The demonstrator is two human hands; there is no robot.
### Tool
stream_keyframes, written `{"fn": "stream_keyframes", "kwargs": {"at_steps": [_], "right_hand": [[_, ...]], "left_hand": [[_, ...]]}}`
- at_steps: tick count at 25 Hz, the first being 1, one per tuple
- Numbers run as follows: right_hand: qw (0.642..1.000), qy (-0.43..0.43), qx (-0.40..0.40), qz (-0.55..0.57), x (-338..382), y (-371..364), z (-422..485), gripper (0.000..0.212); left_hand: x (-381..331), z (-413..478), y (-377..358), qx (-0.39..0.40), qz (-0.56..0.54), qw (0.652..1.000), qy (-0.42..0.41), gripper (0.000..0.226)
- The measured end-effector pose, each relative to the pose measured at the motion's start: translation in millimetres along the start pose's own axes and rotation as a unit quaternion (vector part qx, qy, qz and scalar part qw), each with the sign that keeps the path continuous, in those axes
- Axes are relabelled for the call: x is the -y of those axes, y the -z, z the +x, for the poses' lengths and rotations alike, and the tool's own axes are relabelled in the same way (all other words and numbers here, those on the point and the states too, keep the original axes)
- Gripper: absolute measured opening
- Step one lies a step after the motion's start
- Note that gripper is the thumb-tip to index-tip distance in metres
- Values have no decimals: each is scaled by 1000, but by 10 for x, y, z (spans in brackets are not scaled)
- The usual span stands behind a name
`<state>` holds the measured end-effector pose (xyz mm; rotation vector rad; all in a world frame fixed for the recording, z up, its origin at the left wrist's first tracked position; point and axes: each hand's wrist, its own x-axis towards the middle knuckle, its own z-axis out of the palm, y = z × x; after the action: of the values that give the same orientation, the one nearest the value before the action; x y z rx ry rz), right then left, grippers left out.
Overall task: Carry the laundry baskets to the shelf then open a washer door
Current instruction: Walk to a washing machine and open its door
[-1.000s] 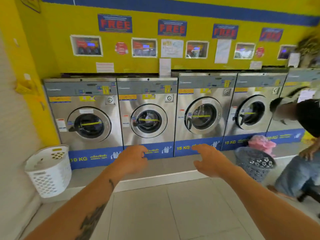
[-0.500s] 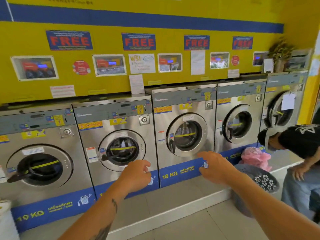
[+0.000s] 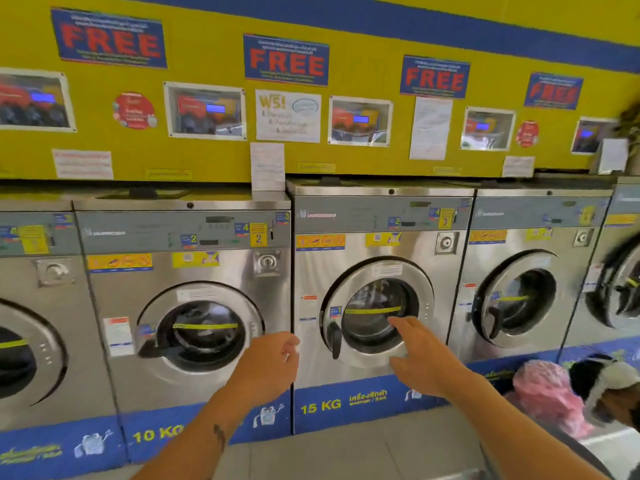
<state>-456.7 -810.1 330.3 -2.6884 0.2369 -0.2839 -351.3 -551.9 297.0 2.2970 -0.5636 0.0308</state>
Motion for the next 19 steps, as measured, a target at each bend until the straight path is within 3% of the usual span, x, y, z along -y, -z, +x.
{"fn": "stream_keyframes", "kwargs": {"at_steps": [6, 10, 15, 19], "right_hand": [[999, -34, 2, -18, -721, -51, 1568, 77], [998, -56, 6, -38, -1243, 39, 2457, 80], [995, -18, 26, -95, -1913, 72, 3717, 79], [986, 47, 58, -152, -2302, -112, 4541, 77]], "left_hand": [[-87, 1870, -714, 11, -19, 999, -44, 29], [-252, 2865, -1249, 40, 24, 998, -51, 47], [-378, 3852, -1950, 41, 78, 995, -54, 68], [-331, 4454, -2401, 29, 164, 986, -1, 81]]}}
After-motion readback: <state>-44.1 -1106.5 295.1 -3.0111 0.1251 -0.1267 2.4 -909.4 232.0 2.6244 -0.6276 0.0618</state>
